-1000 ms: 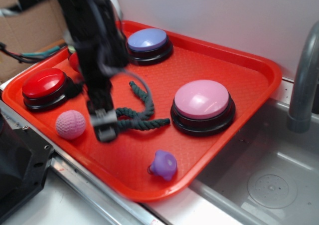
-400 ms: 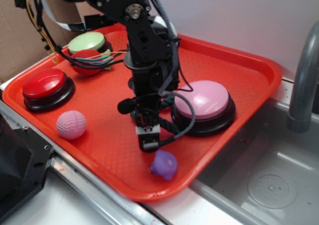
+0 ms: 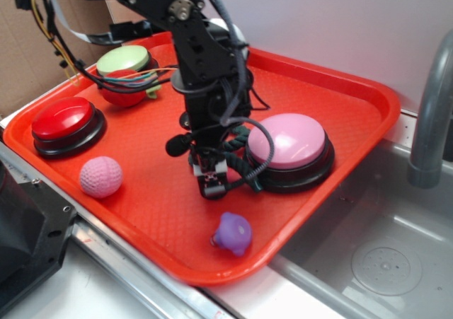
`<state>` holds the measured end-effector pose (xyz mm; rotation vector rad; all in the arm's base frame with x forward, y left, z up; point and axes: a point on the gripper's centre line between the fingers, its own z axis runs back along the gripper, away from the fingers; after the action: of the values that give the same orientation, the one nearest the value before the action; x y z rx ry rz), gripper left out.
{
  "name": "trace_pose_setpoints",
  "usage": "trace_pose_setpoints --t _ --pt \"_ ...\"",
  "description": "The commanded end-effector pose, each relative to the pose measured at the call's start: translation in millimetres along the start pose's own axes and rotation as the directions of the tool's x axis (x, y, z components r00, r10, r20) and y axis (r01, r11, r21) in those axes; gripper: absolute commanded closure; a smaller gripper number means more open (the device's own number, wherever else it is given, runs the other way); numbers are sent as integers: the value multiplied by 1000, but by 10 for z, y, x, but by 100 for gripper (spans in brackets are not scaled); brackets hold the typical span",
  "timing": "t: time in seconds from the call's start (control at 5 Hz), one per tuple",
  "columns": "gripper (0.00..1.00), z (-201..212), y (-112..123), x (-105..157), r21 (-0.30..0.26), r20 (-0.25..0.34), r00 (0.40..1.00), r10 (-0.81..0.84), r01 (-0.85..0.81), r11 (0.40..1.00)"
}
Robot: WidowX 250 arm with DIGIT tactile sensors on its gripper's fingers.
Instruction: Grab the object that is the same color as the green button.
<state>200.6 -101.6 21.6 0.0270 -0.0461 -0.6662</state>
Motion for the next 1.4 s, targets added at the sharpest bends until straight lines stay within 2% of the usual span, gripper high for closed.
trace_pose_setpoints --t 0.0,0.2,0.6,0.8,1.0,1.2 --pt "100 362 16 -130 57 74 996 52 -56 997" --pt "100 706 -30 -233 62 54 993 108 -111 992" --pt "100 1437 -70 -414 -48 -37 950 310 -312 949" --pt "100 1694 59 -598 -166 -63 854 516 -519 839" --pt "100 1811 245 -741 -192 -37 800 598 -593 782" --pt "100 1859 483 -843 -170 -25 761 648 -642 747"
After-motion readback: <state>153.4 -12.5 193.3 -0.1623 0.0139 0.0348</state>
